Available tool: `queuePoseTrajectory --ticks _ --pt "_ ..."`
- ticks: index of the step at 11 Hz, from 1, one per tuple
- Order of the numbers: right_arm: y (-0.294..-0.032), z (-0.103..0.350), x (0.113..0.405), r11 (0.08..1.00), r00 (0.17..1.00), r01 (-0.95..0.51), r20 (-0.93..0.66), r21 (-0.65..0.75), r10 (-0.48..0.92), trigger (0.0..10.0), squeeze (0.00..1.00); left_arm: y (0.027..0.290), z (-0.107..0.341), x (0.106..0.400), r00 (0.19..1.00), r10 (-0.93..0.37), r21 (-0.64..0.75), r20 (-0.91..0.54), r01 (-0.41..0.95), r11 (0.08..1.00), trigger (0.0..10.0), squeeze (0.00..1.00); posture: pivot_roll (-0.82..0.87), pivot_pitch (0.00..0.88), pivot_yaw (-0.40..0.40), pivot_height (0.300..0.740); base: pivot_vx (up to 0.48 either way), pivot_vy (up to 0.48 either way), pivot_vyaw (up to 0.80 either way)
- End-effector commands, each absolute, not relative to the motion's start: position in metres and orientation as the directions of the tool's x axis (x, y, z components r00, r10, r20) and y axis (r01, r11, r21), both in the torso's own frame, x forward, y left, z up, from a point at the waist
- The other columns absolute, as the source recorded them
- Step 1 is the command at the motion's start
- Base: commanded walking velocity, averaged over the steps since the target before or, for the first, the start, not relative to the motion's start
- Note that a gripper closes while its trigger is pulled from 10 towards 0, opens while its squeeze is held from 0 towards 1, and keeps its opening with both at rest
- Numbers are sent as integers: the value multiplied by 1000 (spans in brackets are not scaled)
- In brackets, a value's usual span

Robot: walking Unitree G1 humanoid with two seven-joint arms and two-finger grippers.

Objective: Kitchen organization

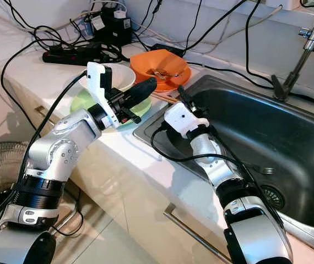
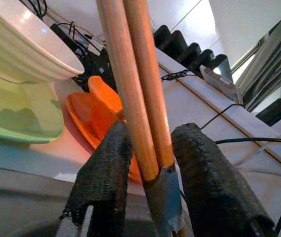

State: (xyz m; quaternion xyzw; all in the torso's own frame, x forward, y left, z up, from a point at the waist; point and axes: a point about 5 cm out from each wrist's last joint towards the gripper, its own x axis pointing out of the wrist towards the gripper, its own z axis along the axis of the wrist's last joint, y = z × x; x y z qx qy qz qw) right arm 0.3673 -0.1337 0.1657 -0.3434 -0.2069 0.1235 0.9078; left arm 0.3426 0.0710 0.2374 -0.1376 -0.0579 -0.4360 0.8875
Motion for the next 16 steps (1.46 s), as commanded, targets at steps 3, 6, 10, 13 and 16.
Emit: queuePoseTrajectory --ticks 3,6,10,13,16 --pt "-136 166 369 718 891 -72 280 -692 358 0 0 69 240 343 606 -763 -157 227 796 585 10000 0 211 0 22 740 0 0 0" --pt "-137 164 370 714 897 -70 270 -697 351 0 0 67 241 341 600 -766 -136 231 799 585 10000 0 211 0 23 740 0 0 0" --pt "-139 163 371 710 904 -61 263 -701 337 0 0 67 241 340 594 -766 -144 247 804 577 10000 1000 213 0 21 740 0 0 0" --pt "-140 162 371 706 908 -55 259 -706 330 0 0 73 249 344 619 -725 -199 303 785 587 10000 1000 216 0 18 740 0 0 0" --pt "-140 159 371 703 912 -56 250 -709 325 0 0 82 268 341 601 -660 -303 451 799 520 10000 1000 218 0 15 740 0 0 0"
